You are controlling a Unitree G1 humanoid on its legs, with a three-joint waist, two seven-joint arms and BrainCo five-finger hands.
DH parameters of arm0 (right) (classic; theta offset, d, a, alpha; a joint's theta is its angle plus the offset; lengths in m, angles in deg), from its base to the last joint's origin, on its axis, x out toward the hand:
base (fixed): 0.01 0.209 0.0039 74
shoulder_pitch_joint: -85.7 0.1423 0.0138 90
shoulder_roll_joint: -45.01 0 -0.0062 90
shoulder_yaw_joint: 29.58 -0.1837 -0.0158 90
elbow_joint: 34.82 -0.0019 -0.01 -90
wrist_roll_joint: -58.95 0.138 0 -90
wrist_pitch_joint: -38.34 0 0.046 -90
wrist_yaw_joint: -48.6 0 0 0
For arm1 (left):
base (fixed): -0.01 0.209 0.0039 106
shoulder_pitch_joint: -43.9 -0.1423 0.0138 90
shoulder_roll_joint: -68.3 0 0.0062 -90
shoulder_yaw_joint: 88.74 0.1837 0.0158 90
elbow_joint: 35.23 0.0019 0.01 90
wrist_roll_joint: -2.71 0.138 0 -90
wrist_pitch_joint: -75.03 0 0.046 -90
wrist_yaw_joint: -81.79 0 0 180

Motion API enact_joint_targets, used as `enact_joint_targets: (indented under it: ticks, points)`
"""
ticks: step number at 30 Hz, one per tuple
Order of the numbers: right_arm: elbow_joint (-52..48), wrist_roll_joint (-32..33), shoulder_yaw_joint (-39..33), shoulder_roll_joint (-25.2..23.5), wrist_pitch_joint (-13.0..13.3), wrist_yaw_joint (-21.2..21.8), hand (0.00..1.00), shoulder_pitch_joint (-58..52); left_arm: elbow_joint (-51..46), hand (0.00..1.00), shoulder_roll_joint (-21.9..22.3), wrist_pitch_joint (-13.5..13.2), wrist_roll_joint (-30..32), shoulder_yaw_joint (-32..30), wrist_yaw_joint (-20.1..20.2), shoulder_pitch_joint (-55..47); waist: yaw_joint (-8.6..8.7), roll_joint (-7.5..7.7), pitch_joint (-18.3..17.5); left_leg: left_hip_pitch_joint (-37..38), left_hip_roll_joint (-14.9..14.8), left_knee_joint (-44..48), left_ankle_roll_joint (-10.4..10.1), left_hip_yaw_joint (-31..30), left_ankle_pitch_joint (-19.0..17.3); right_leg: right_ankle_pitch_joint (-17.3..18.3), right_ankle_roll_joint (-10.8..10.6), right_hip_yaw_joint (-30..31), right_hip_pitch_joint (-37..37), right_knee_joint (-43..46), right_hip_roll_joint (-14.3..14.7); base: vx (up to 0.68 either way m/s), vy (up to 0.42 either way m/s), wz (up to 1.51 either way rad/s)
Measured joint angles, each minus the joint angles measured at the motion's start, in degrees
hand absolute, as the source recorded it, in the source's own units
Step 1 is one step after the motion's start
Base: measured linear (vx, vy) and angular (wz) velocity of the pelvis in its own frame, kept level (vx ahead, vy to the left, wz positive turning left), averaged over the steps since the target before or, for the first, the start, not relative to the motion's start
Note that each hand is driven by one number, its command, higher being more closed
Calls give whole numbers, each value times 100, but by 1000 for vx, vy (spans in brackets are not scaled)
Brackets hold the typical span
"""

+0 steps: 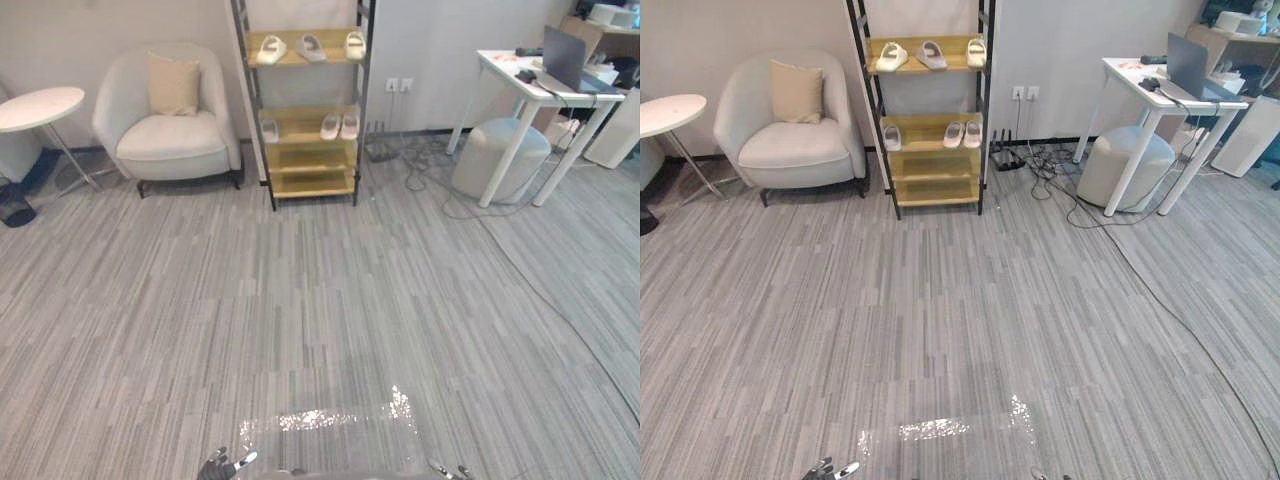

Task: Organize the slippers on the shoe rack

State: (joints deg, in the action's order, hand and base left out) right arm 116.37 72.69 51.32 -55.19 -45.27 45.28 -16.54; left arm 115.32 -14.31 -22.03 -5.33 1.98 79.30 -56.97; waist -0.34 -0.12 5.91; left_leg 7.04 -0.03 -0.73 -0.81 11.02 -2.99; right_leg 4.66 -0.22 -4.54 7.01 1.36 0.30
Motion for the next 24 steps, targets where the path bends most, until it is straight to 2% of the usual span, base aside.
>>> enact_joint_targets:
  ticks: [6, 20, 22, 23, 24]
  points:
    - [90, -29, -22, -17, 20, 5, 0, 92, 151, 0, 16, -6, 14, -122, 8, 65, -4, 5, 75, 335, 21, -319, -39, 10, 46, -2, -8, -75, 312, -229, 31, 63, -28, -1]
    - [100, -38, -17, -20, 31, 15, 0, 141, 200, 0, 15, -15, 19, -143, 0, 125, -5, 52, 211, 539, 18, -504, -88, 6, 95, 21, -40, -126, 488, -365, 55, -6, -29, 1]
    - [100, -37, -10, -22, 31, 15, 0, 149, 200, 0, 11, -13, 17, -155, 0, 140, -4, 55, 226, 482, 0, -355, -100, 25, 14, 26, -35, -117, 490, -359, 56, -10, -40, -4]
    - [100, -36, 20, -21, 31, 15, 0, 171, 200, 0, -5, -9, 17, -161, -1, 205, -8, 93, 314, 268, -60, 178, -129, 50, -266, 55, -18, -102, 492, -315, 51, -11, -45, -7]
    - [99, -33, 26, -18, 32, 23, 0, 204, 198, 0, -12, -9, 16, -167, -1, 243, -8, 63, 368, 55, -137, 687, -142, 61, -519, 118, 4, -109, 481, -250, 63, -20, -51, -7]
